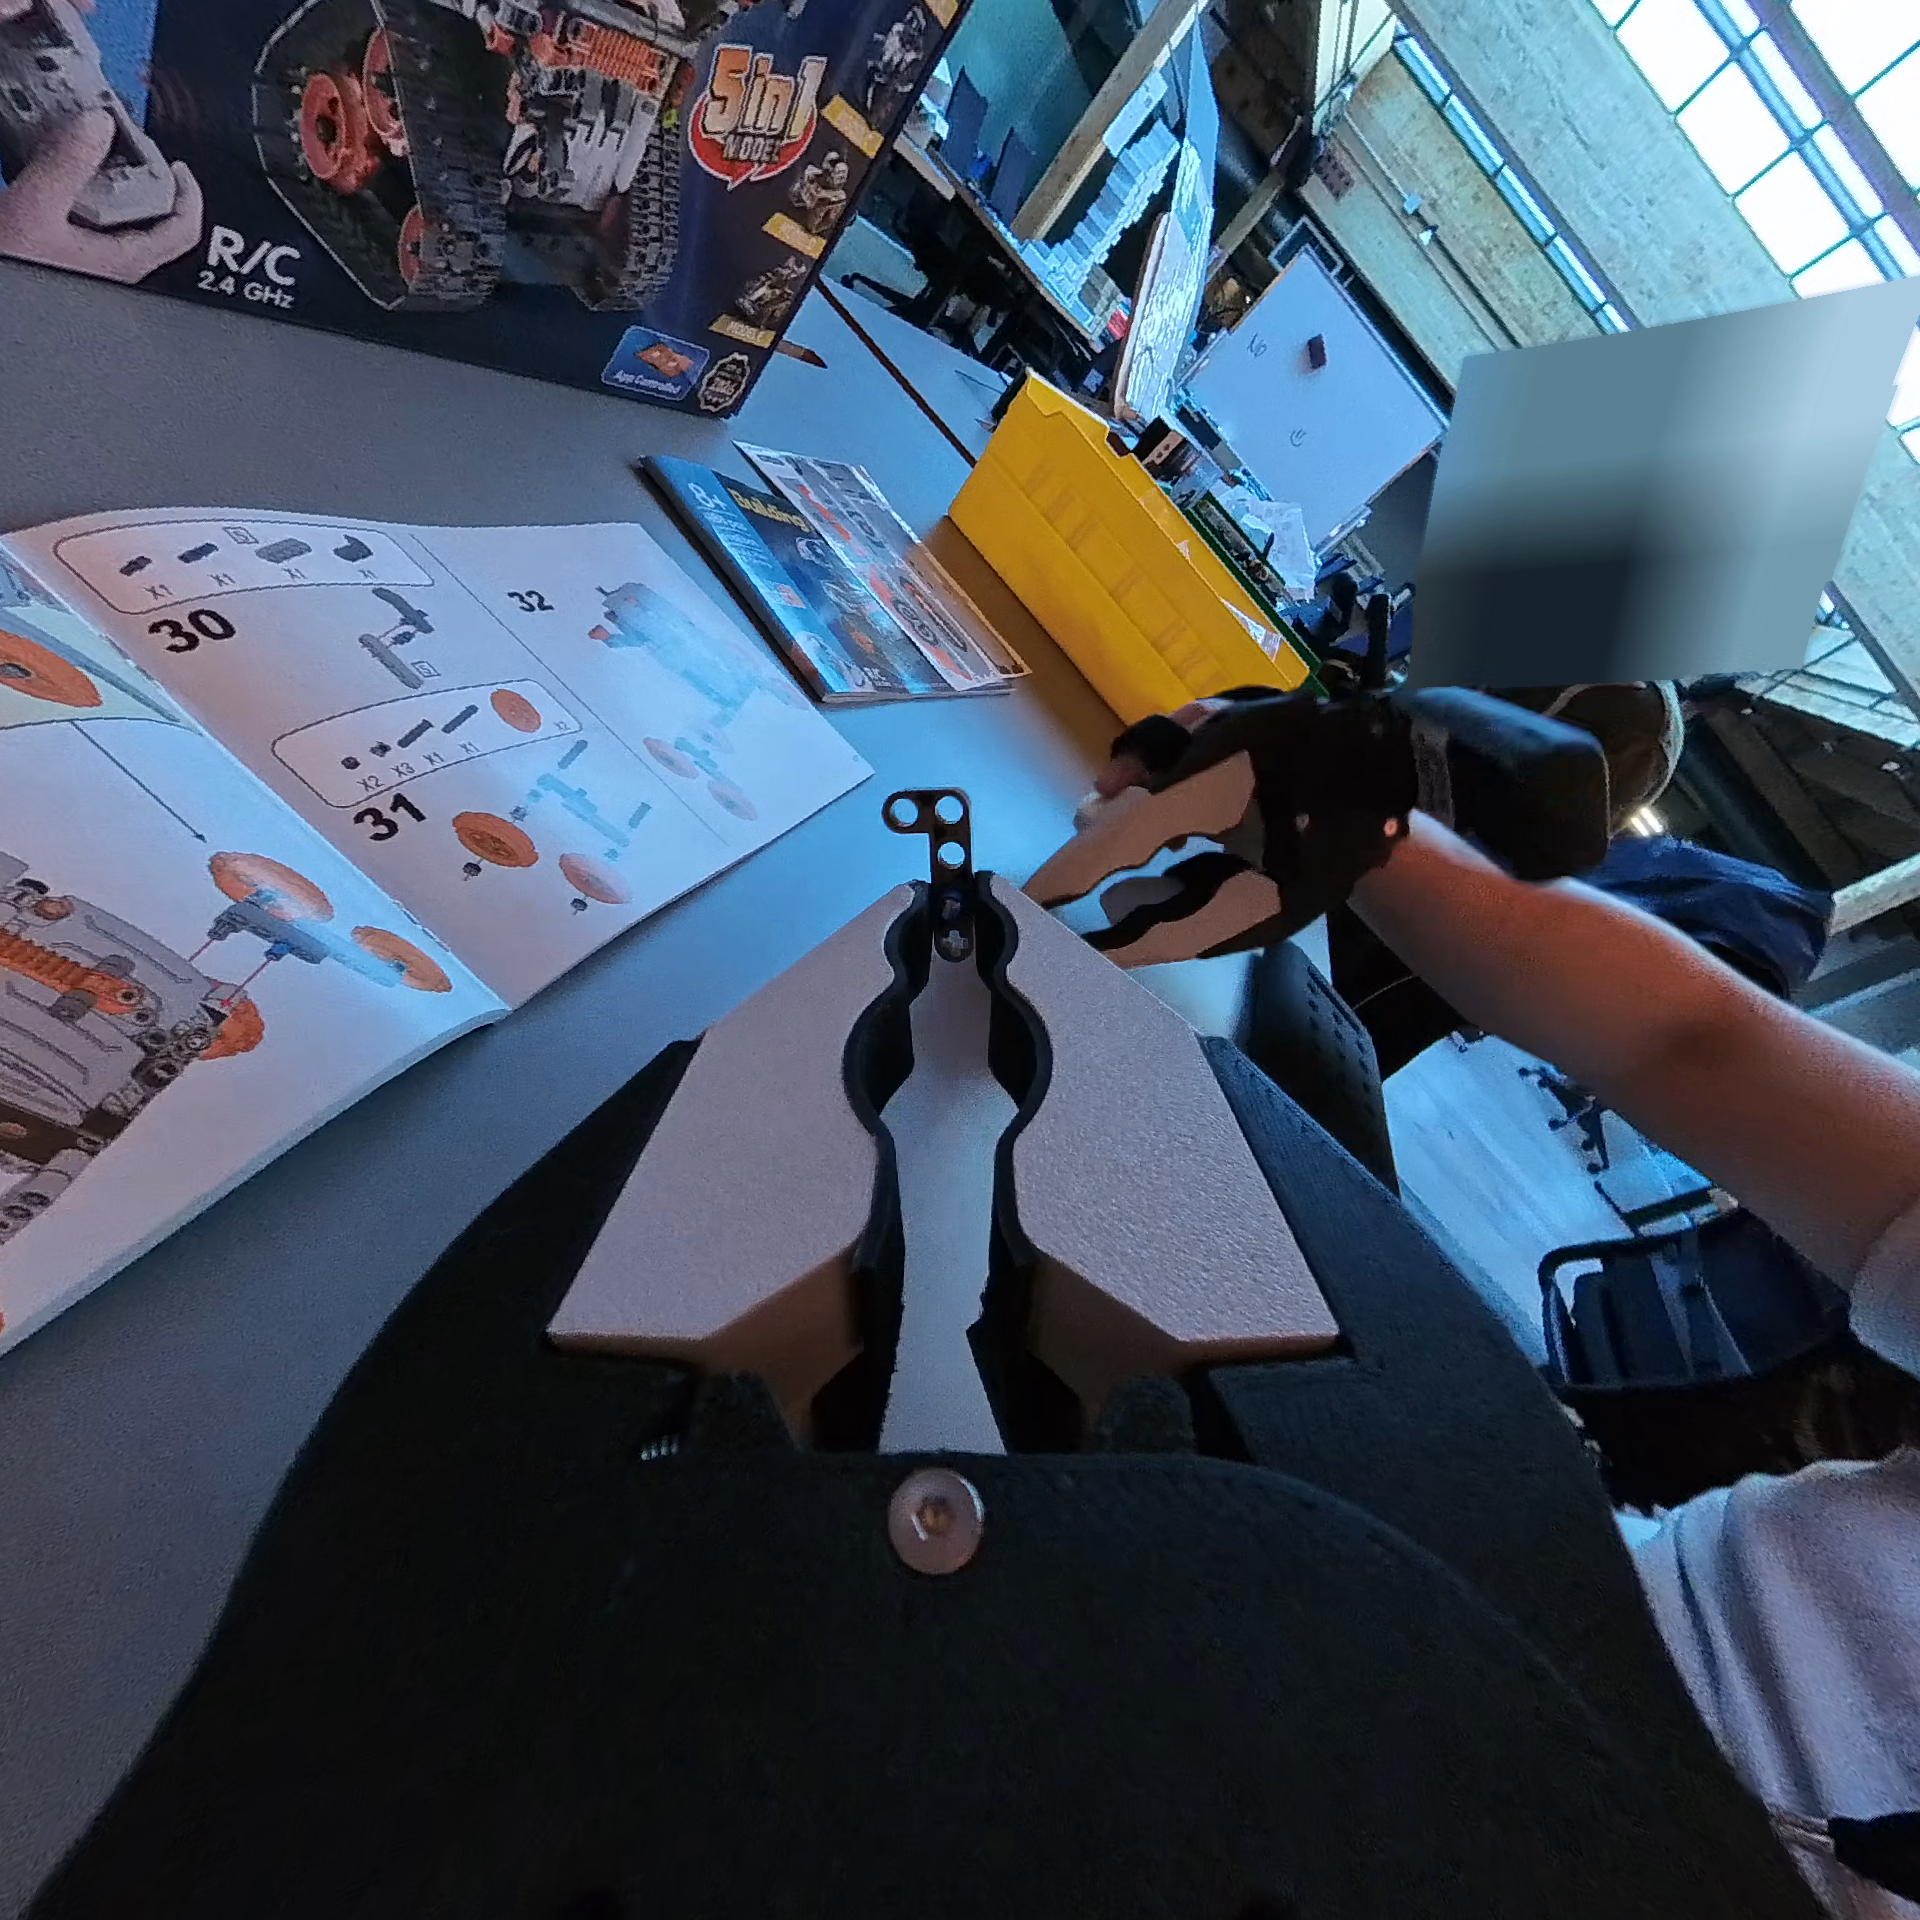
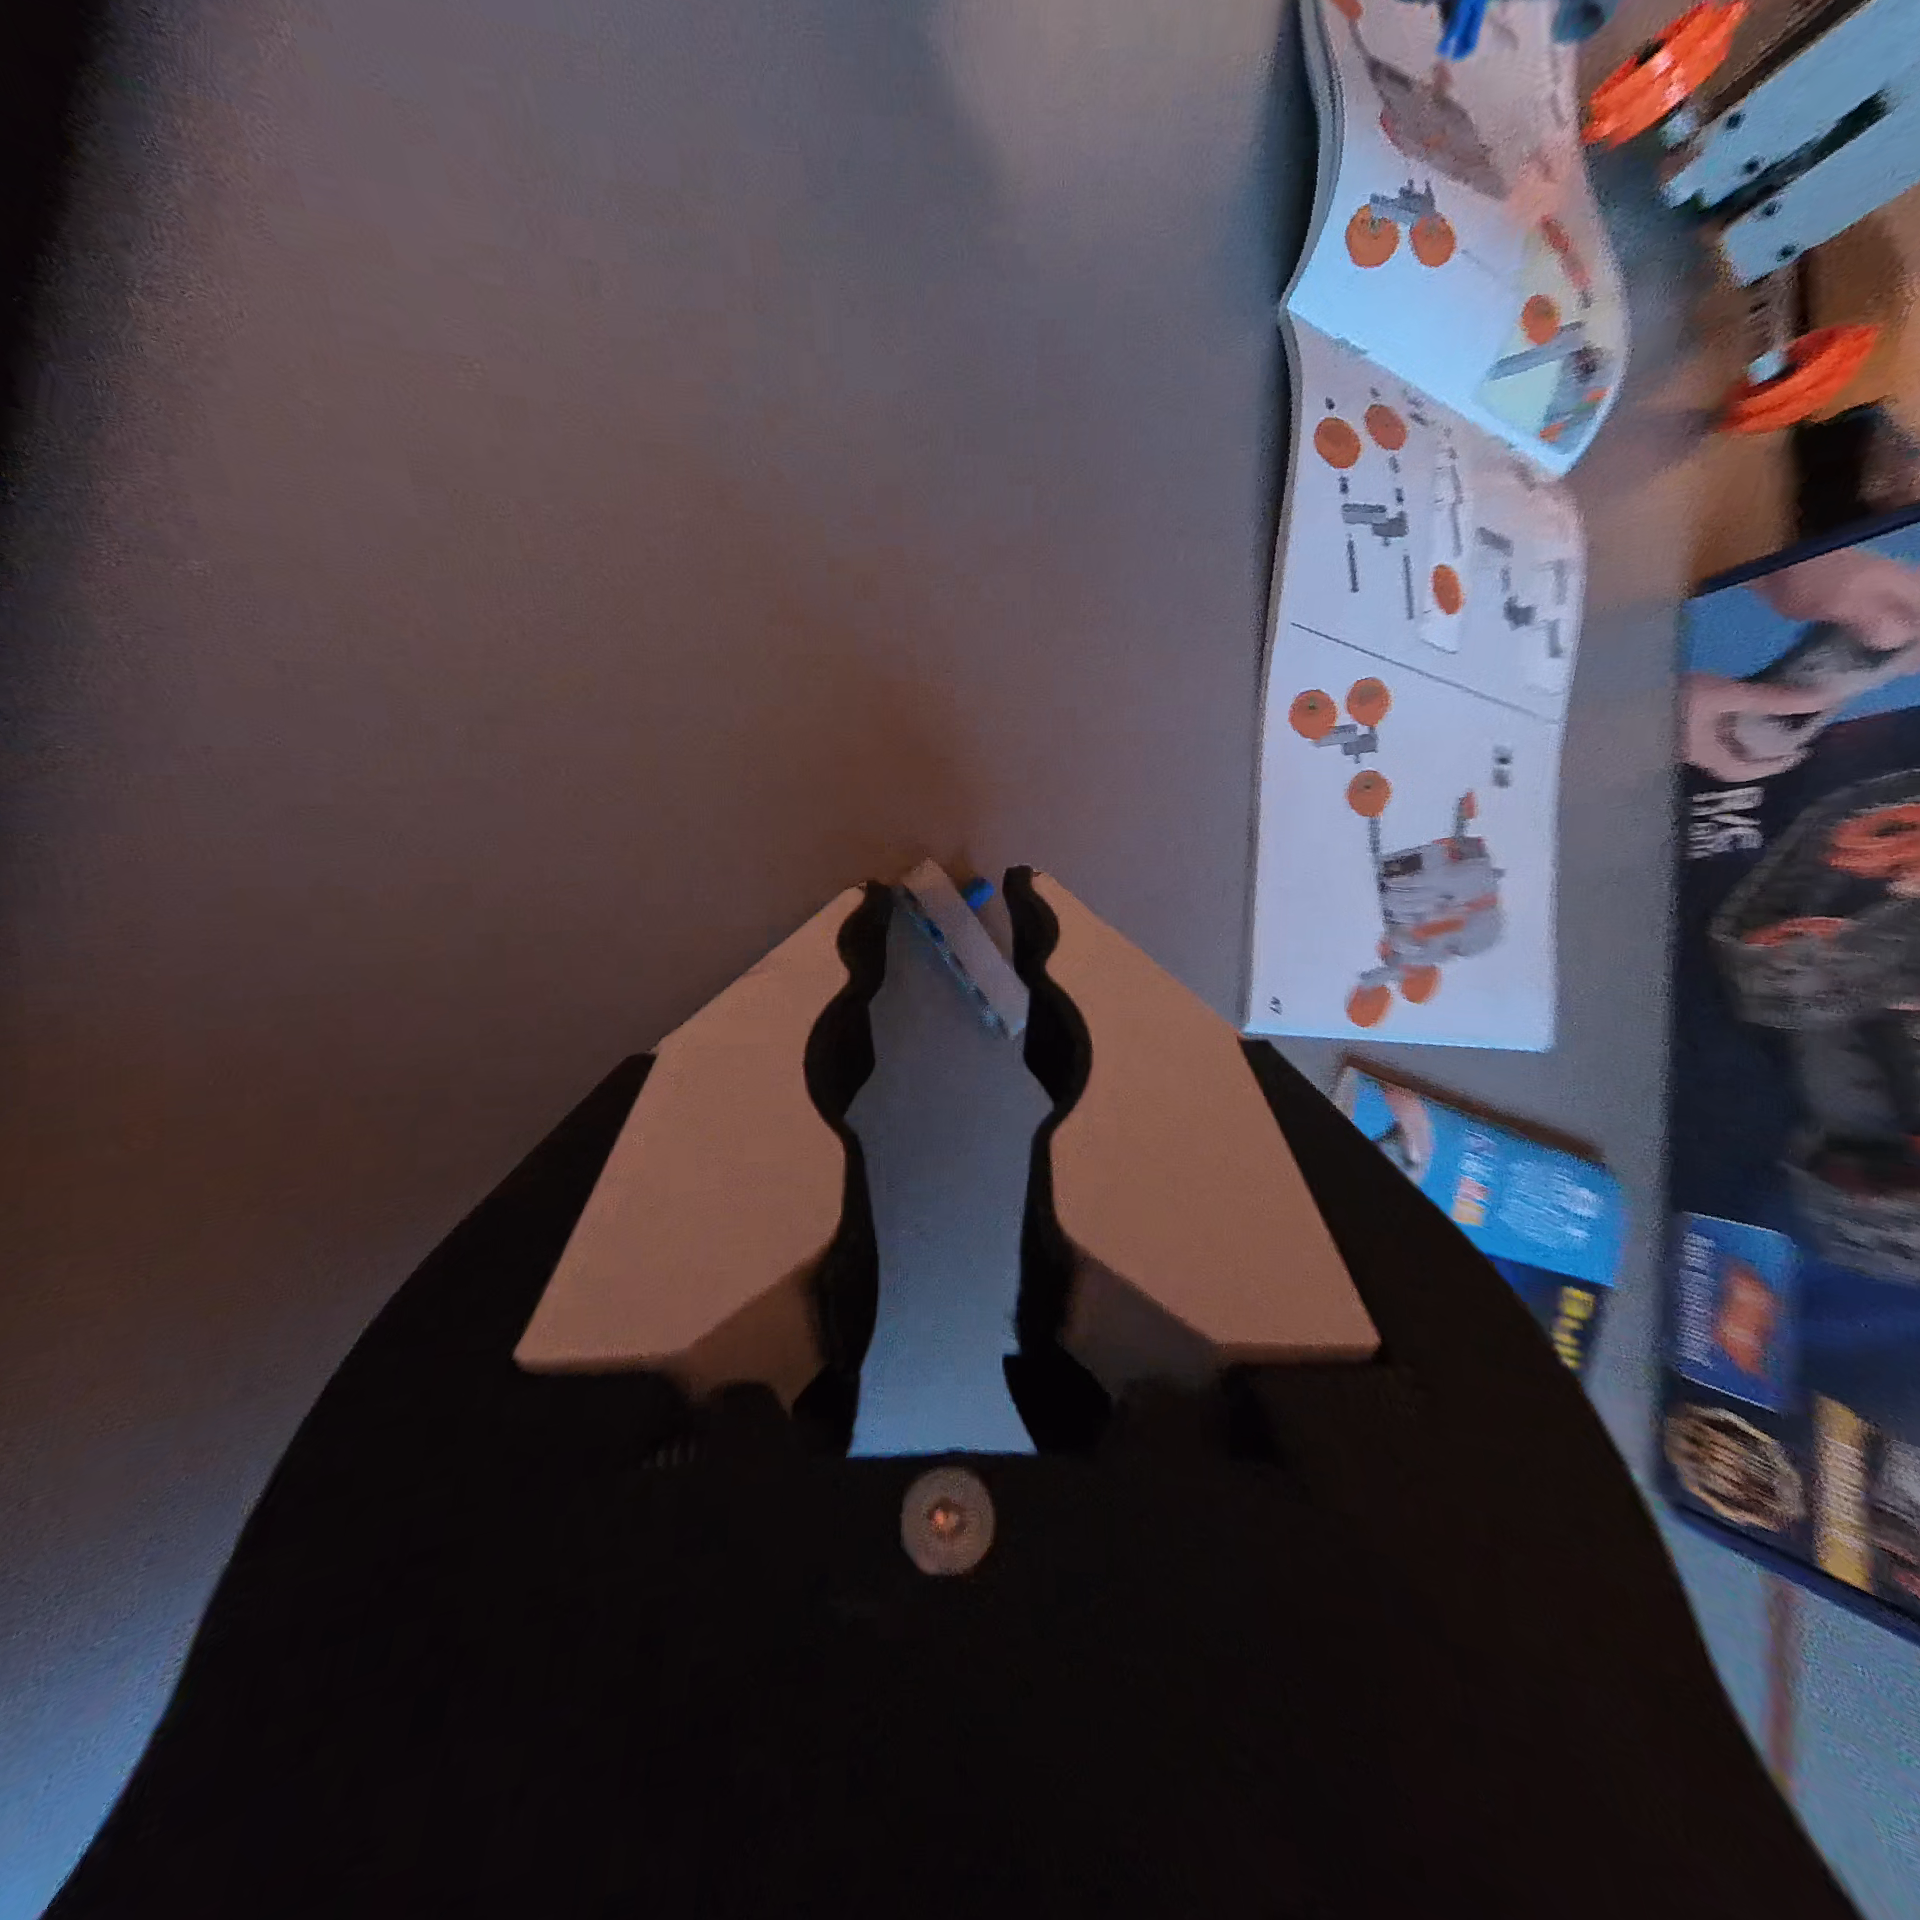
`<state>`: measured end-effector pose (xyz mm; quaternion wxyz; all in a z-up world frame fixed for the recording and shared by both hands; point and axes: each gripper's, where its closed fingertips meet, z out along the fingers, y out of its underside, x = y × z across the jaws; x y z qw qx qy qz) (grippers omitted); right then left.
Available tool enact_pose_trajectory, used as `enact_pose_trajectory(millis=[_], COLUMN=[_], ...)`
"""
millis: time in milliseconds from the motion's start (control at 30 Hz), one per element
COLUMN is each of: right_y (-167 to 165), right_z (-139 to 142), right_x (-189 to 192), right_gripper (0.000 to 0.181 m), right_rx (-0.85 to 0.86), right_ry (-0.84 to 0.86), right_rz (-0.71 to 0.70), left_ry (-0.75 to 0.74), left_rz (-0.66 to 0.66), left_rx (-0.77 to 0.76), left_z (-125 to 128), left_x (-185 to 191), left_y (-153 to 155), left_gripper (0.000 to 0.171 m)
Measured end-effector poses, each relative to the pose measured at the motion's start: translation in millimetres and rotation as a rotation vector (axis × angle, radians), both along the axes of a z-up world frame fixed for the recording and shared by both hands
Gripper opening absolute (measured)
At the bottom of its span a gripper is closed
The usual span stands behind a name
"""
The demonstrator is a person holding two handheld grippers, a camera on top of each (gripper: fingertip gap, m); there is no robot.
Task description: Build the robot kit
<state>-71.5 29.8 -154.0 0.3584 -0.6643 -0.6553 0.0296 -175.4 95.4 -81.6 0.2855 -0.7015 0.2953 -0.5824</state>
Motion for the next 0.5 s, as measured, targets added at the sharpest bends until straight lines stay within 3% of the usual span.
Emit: enact_pose_trajectory(millis=[200,433,500], right_y=[19.4,10.7,9.2], right_z=[1.3,-5.5,-6.5], right_x=[8.4,26.2,26.8], right_gripper=[0.031,0.023,0.009], right_rx=[-0.103,-0.228,-0.267], right_ry=[0.04,0.167,0.22], right_rz=[-0.105,-0.263,-0.292], left_ry=[0.013,-0.008,-0.006], left_rz=[-0.009,-0.03,-0.035], left_rx=[0.01,0.023,0.024], left_z=[-0.5,8.1,7.6], left_x=[0.7,3.5,4.1], left_y=[-0.4,-3.9,-5.9], left_gripper=[0.004,0.004,0.004])
